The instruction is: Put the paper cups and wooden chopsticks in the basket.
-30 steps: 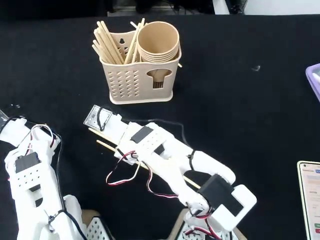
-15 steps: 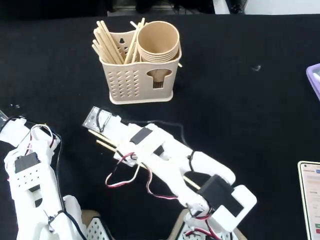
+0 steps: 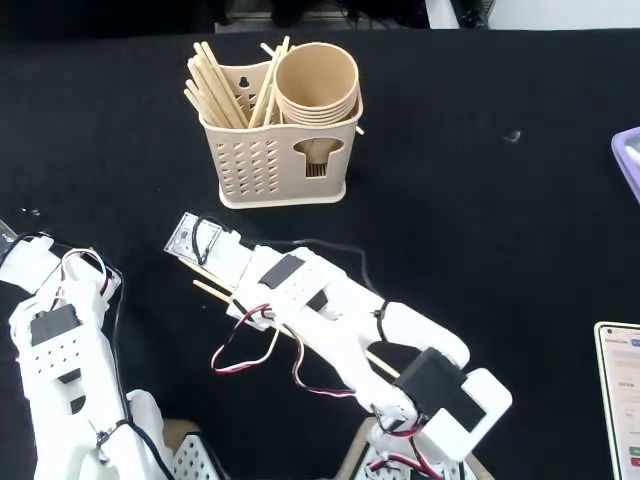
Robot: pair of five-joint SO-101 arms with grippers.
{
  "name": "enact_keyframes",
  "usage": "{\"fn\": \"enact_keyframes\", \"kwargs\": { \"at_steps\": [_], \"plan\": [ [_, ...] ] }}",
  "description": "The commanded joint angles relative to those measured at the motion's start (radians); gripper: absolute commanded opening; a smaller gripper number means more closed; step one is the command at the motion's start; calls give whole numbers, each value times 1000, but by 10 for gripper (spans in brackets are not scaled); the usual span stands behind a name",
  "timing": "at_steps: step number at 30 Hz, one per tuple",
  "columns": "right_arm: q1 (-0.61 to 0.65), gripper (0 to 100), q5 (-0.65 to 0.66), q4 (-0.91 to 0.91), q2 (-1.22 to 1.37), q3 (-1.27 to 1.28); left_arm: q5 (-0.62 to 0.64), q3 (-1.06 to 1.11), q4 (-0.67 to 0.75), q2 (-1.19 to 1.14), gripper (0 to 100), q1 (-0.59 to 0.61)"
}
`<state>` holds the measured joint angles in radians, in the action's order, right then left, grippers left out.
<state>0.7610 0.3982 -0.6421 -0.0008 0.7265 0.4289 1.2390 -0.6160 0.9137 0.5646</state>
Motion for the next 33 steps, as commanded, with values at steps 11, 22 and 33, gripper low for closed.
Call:
{"fn": "enact_keyframes", "kwargs": {
  "at_steps": [11, 22, 33],
  "plan": [
    [-21, 11, 8, 18, -4, -21, 2, -19, 17, 26, 109, 1],
    [-23, 11, 6, -5, -234, 76, 2, -19, 17, 26, 109, 1],
    [-18, 50, -12, 29, -120, 58, 2, -19, 17, 26, 109, 1]
  ]
}}
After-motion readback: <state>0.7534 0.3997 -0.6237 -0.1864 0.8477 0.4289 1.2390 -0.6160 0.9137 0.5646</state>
